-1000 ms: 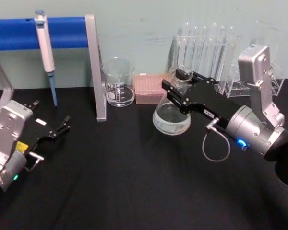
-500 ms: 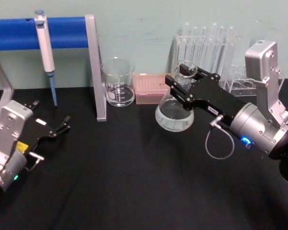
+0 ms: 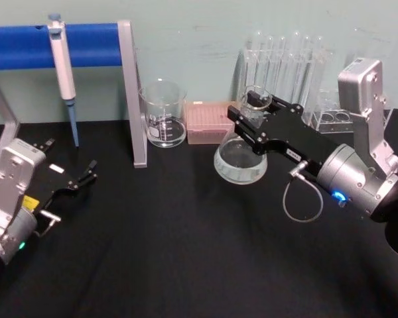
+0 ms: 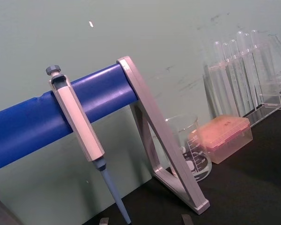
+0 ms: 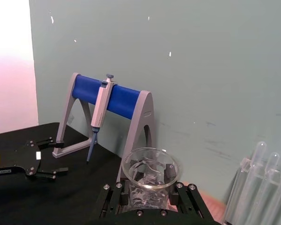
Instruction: Grasp the erlenmeyer flask with one hand, shake it three times, then place it back.
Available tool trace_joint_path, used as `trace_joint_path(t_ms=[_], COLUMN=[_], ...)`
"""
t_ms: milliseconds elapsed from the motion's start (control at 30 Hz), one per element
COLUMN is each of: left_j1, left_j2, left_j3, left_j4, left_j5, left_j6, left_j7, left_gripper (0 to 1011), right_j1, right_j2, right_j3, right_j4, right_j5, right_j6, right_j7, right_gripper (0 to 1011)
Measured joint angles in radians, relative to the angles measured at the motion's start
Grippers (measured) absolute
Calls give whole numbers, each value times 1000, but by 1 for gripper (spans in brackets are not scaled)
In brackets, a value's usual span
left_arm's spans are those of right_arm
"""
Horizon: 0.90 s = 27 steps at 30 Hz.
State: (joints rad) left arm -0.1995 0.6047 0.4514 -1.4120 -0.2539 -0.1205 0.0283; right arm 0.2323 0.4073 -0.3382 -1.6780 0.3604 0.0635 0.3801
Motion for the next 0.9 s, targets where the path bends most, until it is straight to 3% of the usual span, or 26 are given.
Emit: trace_joint_path(t_ms=[400,900], left_j1=[0,0], left_j2=[0,0], left_j3=[0,0], left_j4=[0,0], left_j5=[0,0], left_j6=[0,0], left_j7=[0,0], left_gripper=[1001,1001], right_j1=[5,19], right_j2=[1,12], right_j3=[-25,-95], right_j4=[-2,-18], right_j5=[16,52], right_j6=[-2,-10], right_j7=[31,100], right_gripper=[451,451])
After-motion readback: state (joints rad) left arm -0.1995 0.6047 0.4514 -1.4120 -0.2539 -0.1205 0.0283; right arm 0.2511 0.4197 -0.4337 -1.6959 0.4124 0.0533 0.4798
